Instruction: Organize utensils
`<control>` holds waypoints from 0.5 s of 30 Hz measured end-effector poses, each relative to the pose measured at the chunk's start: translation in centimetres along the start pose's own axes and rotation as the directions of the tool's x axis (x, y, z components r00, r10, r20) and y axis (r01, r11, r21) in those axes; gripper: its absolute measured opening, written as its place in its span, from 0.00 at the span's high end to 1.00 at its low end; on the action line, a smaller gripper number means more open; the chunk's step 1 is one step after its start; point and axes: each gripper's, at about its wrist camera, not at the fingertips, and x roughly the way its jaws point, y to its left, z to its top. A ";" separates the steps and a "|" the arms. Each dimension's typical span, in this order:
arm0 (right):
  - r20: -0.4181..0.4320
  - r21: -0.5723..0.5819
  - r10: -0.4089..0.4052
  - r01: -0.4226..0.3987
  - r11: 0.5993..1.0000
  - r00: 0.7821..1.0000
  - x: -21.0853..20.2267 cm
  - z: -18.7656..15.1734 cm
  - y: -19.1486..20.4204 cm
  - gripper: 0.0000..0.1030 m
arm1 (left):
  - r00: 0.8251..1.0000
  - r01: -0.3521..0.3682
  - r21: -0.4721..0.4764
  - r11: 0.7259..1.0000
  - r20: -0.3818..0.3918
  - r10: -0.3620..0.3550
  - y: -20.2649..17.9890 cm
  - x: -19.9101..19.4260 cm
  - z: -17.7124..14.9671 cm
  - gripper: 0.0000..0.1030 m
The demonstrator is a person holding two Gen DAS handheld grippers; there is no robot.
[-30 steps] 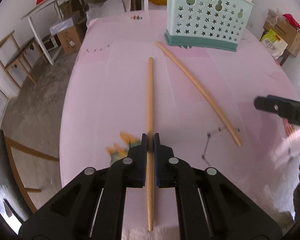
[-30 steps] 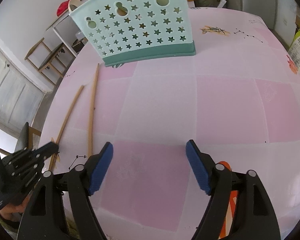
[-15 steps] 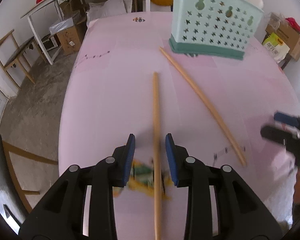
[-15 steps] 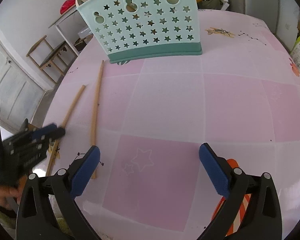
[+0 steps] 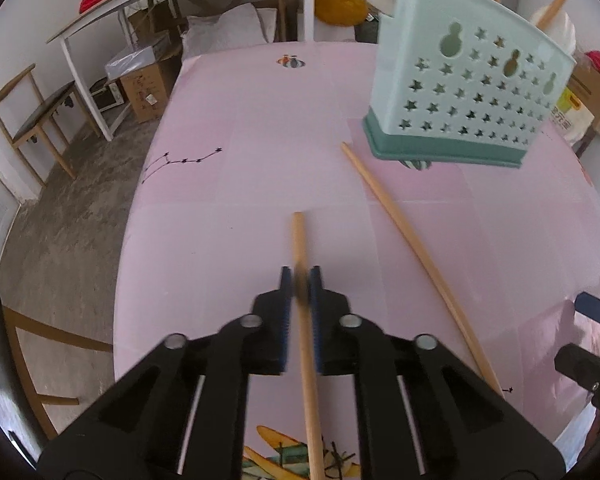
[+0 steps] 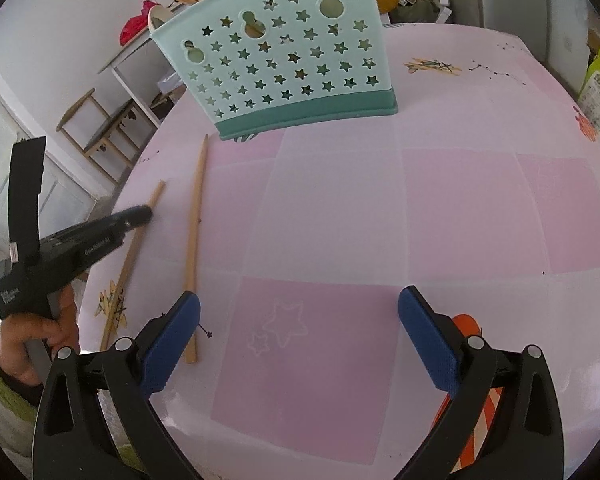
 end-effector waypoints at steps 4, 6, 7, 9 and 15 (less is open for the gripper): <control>-0.009 -0.011 -0.001 0.001 1.000 1.000 0.0 0.1 0.0 0.06 | 1.000 0.024 -0.054 0.998 -0.002 -0.025 1.1 -0.4 -0.6 0.95; -0.047 0.005 -0.002 0.002 1.000 0.999 0.1 0.5 0.0 0.06 | 1.000 0.030 -0.076 0.997 -0.001 -0.031 1.5 -0.6 -1.0 0.95; -0.077 0.008 0.022 -0.021 1.000 0.997 0.2 0.9 0.1 0.06 | 0.999 0.038 -0.089 0.995 0.000 -0.038 1.7 -0.7 -1.3 0.95; -0.053 -0.019 0.062 -0.063 0.998 0.997 -0.3 1.5 0.9 0.06 | 0.999 0.046 -0.109 0.993 0.002 -0.046 2.0 -0.9 -1.7 0.95; -0.017 -0.167 0.100 -0.102 0.981 0.995 0.2 3.0 5.4 0.18 | 0.999 0.049 -0.121 0.991 0.004 -0.049 2.2 -1.2 -2.0 0.95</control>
